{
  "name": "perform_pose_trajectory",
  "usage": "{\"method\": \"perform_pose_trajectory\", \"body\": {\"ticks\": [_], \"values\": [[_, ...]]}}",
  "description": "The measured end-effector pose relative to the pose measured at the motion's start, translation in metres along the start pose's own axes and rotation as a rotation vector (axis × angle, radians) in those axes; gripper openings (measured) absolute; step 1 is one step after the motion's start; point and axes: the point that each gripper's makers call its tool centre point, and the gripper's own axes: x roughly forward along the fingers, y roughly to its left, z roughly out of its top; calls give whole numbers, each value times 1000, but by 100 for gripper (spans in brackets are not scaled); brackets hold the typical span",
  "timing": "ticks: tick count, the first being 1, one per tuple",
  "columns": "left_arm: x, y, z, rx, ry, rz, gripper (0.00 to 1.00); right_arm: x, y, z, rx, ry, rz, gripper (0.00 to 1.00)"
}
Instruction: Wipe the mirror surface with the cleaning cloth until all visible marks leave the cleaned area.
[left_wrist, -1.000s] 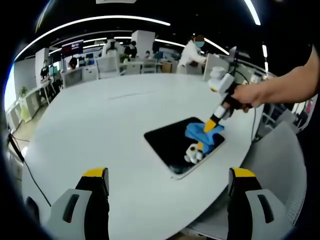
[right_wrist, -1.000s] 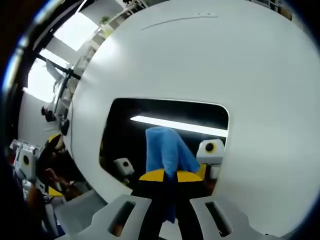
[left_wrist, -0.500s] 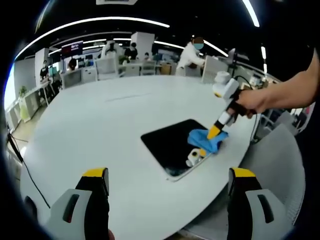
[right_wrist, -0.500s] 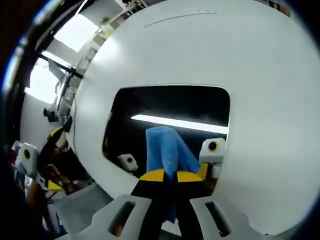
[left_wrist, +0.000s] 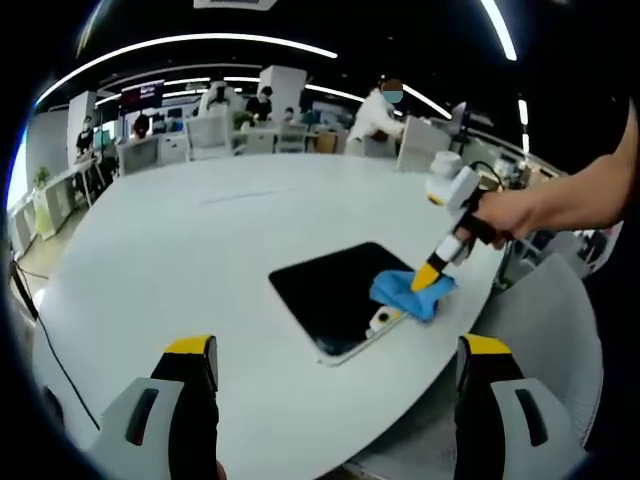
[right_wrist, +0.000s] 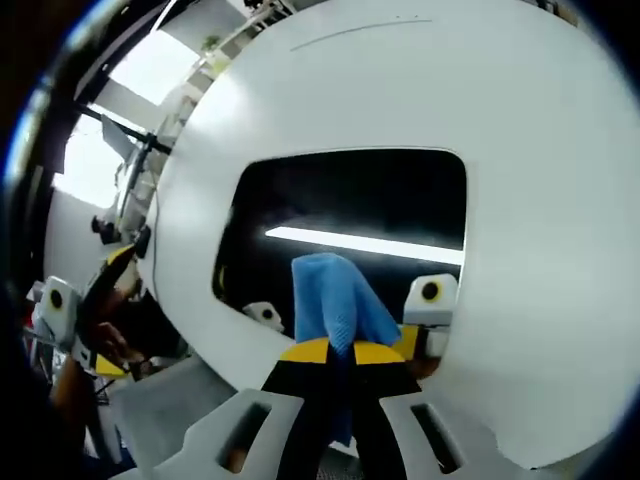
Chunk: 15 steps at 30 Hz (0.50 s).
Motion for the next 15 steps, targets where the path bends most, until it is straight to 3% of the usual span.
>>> {"method": "perform_pose_trajectory", "body": {"ticks": [15], "values": [[-2,-1,-1,-2,7,-3,100,-2,-4,-3,-7,0,-3,1]]}}
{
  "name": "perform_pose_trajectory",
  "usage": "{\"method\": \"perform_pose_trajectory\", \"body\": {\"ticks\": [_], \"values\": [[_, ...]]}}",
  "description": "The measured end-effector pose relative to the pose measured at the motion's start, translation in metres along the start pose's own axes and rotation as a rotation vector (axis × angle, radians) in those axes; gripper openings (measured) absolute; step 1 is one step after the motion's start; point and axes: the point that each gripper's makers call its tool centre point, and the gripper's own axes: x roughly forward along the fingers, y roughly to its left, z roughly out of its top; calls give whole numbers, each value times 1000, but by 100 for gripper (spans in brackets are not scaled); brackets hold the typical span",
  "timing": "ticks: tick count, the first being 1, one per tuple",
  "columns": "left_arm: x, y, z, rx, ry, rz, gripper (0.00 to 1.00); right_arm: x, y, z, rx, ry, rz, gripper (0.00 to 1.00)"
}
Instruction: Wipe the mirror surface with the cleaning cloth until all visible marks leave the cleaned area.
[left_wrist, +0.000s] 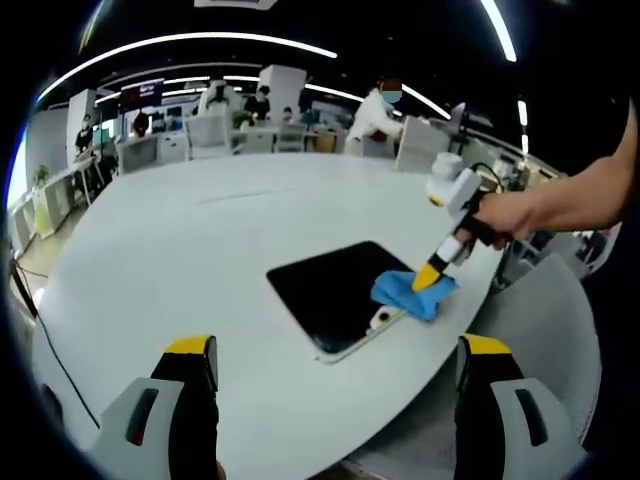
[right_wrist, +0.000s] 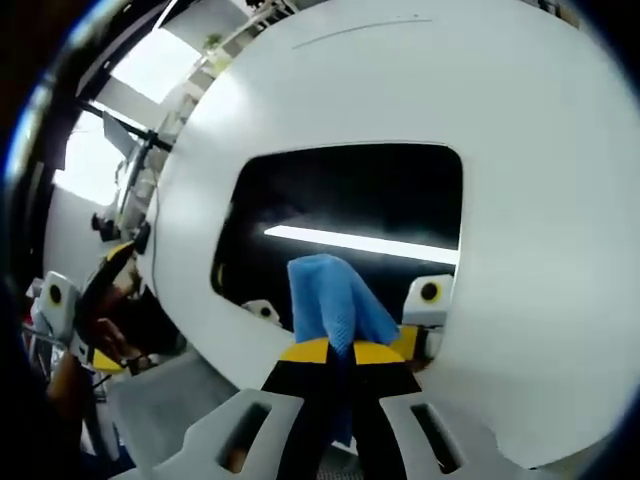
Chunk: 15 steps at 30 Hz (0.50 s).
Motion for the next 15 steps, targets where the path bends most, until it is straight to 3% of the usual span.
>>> {"method": "perform_pose_trajectory", "body": {"ticks": [15], "values": [[3,-3,3,-1,6,-5,100,-10,-15,-4,14,-8,-7,1]]}}
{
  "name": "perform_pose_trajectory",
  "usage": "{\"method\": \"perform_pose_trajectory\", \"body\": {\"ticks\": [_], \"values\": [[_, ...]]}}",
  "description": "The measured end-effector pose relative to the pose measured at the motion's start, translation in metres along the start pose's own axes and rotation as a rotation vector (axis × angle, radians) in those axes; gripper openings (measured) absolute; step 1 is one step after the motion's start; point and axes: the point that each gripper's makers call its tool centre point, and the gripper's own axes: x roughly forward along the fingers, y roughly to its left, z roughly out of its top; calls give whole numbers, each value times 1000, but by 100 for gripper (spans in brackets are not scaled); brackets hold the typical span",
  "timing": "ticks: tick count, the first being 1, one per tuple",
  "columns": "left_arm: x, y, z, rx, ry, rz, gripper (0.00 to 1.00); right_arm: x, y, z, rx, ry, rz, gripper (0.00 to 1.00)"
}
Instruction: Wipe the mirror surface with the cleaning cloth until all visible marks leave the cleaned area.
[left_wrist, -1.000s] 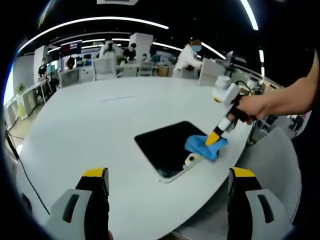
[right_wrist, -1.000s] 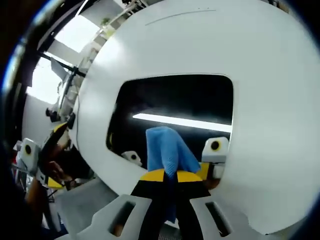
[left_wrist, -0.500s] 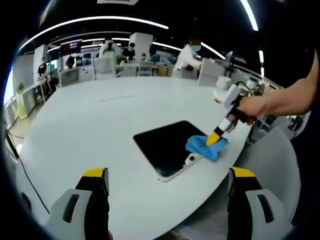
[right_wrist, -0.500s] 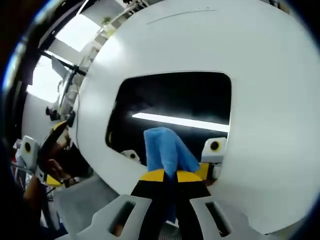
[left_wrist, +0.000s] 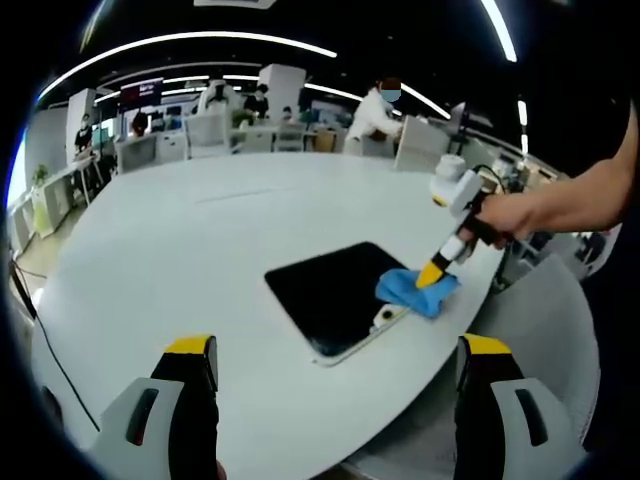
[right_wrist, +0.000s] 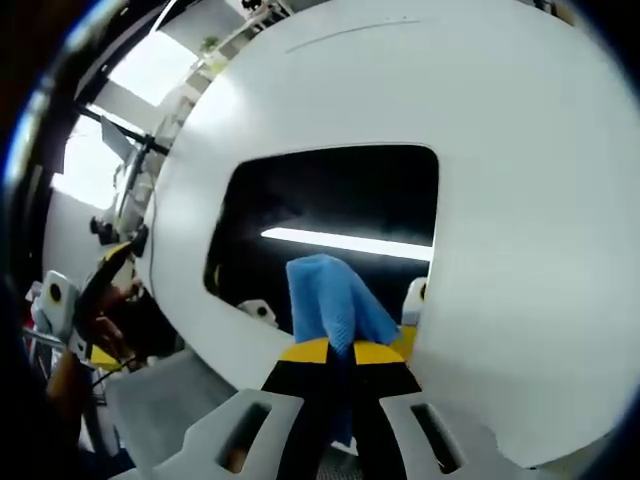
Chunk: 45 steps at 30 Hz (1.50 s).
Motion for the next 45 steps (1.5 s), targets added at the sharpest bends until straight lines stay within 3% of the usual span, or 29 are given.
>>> {"method": "perform_pose_trajectory", "body": {"ticks": [16,29,45], "values": [[5,-2,1,-1,10,-5,100,-10,-21,-3,14,-6,-8,1],[6,-1,0,15,35,-10,100,-9,-31,12,-4,-8,-20,1],[8,4,4,1,18,9,100,-8,-36,36,-22,-6,-27,1]]}}
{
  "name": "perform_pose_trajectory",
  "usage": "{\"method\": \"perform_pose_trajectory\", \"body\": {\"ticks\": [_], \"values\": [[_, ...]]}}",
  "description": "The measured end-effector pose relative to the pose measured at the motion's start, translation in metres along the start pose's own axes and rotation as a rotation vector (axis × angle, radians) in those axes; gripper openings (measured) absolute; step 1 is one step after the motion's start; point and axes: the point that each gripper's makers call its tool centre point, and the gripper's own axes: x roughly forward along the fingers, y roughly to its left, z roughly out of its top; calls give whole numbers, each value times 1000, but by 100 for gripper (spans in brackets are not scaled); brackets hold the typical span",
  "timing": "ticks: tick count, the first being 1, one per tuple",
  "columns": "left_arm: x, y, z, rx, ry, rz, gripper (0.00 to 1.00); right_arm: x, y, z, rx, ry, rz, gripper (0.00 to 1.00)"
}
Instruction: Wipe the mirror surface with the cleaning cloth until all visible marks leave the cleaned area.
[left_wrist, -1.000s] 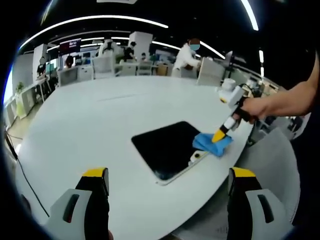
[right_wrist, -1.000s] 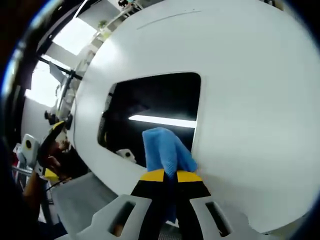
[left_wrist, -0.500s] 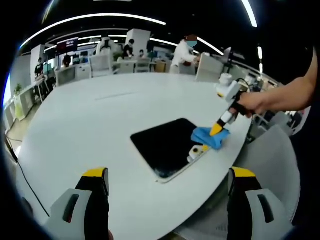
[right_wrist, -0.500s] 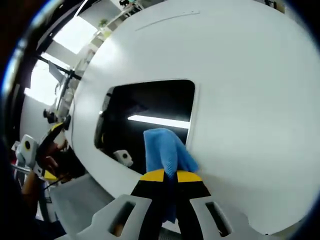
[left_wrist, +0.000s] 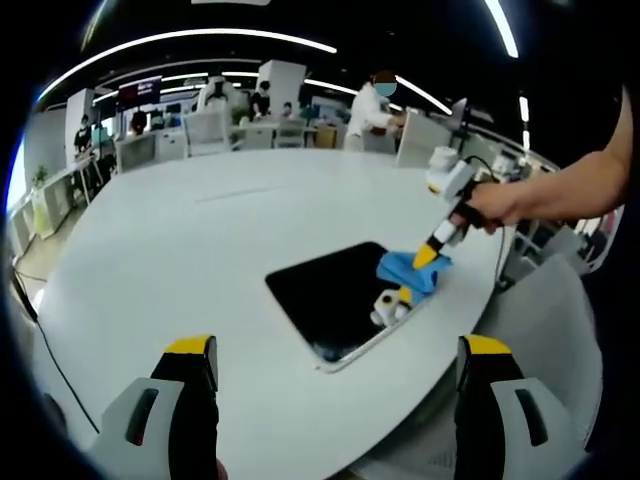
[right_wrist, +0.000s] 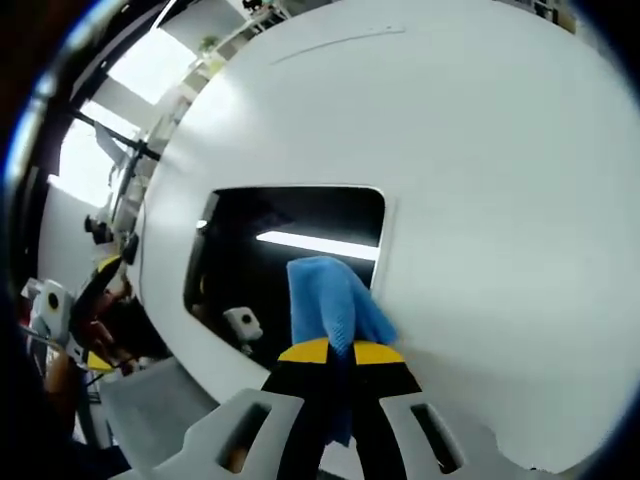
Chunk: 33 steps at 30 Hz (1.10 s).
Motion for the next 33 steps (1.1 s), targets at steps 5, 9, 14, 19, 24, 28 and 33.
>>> {"method": "perform_pose_trajectory", "body": {"ticks": [5,9,14,19,24,28,33], "values": [[-2,3,6,-10,-23,12,100,2,-2,8,-5,-2,-10,1],[-2,6,11,-27,-50,17,100,2,-3,13,-7,0,-20,1],[-2,5,11,-16,-46,8,100,4,-8,25,-15,-10,-34,1],[-3,7,12,-21,-51,14,100,6,-11,34,-15,-19,-41,1],[-4,8,11,-25,-51,21,100,9,-15,45,-26,-24,-53,1],[-4,10,11,-39,-54,25,100,10,-17,53,-29,-23,-62,1],[-3,8,10,-41,-57,25,100,10,-20,62,-23,-23,-72,1]]}}
